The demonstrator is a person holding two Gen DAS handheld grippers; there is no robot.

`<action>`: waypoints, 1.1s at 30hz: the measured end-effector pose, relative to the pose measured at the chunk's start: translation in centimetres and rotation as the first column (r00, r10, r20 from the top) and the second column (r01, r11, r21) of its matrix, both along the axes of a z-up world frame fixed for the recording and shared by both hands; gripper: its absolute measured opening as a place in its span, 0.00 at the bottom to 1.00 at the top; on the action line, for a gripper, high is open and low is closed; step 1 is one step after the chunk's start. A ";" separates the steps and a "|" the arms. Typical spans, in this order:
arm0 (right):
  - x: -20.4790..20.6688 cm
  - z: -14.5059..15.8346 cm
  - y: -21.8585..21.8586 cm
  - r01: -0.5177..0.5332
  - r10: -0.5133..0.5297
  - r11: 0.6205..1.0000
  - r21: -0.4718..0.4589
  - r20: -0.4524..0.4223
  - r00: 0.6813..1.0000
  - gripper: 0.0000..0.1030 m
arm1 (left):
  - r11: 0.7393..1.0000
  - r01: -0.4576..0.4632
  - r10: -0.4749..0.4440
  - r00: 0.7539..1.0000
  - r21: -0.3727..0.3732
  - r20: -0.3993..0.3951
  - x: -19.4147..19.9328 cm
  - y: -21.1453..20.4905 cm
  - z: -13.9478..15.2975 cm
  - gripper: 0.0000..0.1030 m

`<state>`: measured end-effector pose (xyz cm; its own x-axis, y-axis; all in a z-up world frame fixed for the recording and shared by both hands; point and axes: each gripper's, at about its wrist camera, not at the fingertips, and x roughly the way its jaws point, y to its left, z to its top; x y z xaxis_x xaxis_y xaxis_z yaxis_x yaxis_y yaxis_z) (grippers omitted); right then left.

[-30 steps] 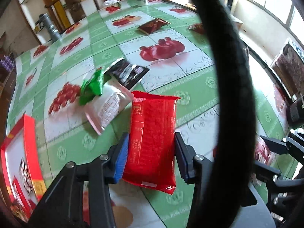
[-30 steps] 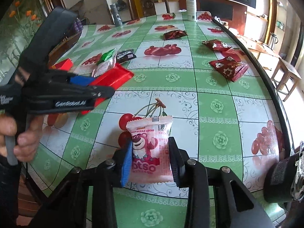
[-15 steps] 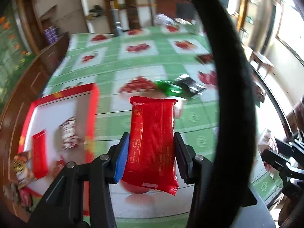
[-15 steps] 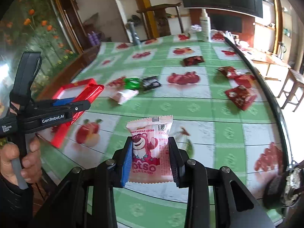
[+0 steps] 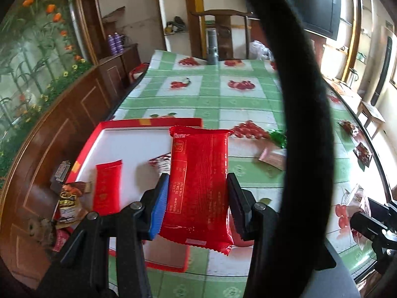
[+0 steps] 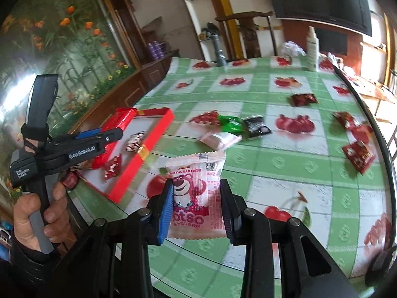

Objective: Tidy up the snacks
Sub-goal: 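Carry the red packet with the left tool while the right tool carries the Lotso packet to the tray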

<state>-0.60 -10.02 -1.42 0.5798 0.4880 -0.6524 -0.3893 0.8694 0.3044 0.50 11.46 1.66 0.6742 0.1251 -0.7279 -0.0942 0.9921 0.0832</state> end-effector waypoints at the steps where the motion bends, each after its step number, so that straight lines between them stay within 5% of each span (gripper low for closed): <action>1: 0.0 0.1 0.3 -0.006 0.006 1.000 -0.001 0.003 1.000 0.34 | 1.000 -0.009 0.009 1.000 0.001 0.004 -0.1 0.4 0.1 0.46; 33: 3.1 2.1 11.9 -0.228 0.226 0.973 0.033 0.050 0.973 0.34 | 0.979 -0.203 0.203 0.979 -0.013 0.028 -1.0 9.4 0.1 0.46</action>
<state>2.48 1.86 0.70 0.4794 0.6343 -0.6065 -0.5895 0.7448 0.3129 -0.51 20.87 1.73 0.6562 0.2545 -0.7104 -0.2960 0.9528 0.0679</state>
